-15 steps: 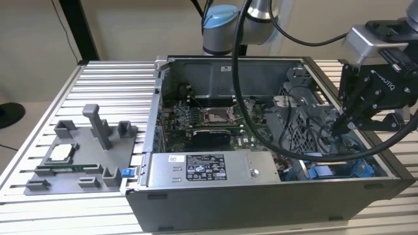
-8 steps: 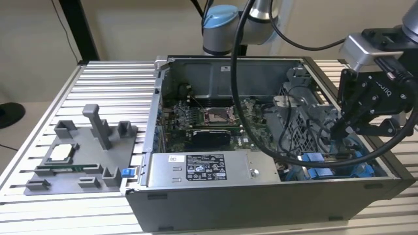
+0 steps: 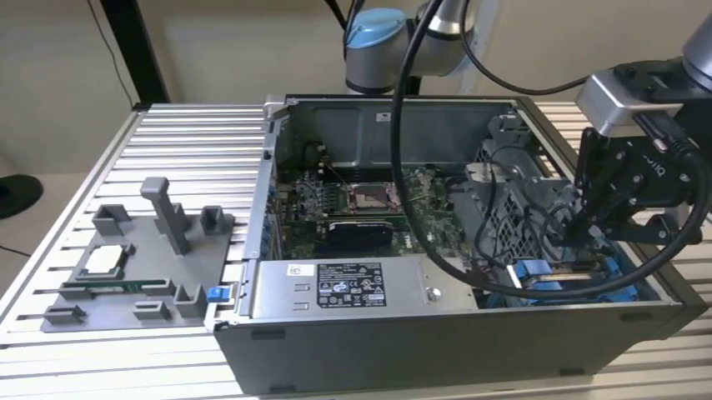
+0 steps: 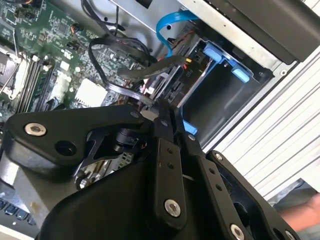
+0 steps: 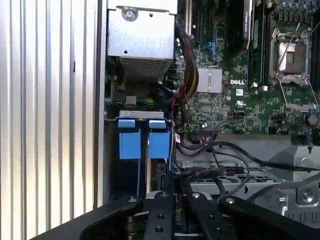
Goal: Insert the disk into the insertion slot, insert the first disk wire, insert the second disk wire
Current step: 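Insert the second disk wire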
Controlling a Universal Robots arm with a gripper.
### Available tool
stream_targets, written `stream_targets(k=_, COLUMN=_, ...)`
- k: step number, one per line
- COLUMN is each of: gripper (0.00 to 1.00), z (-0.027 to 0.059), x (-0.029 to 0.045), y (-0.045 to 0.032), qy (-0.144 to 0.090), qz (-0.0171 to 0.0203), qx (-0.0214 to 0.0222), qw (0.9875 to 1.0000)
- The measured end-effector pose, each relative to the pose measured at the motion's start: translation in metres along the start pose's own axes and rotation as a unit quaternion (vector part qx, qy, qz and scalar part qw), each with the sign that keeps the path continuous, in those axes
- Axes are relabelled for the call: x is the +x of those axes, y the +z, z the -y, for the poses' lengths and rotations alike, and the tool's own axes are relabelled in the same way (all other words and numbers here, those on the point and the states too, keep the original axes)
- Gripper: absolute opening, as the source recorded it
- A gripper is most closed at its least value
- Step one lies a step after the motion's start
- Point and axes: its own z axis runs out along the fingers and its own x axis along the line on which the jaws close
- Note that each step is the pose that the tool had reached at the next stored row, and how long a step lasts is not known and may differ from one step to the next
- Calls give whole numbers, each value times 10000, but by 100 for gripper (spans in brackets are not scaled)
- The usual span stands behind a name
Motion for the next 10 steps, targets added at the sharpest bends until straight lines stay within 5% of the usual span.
stream_targets(k=10, gripper=0, z=3, x=74, y=61, qy=150, qz=8, qx=27, qw=9999)
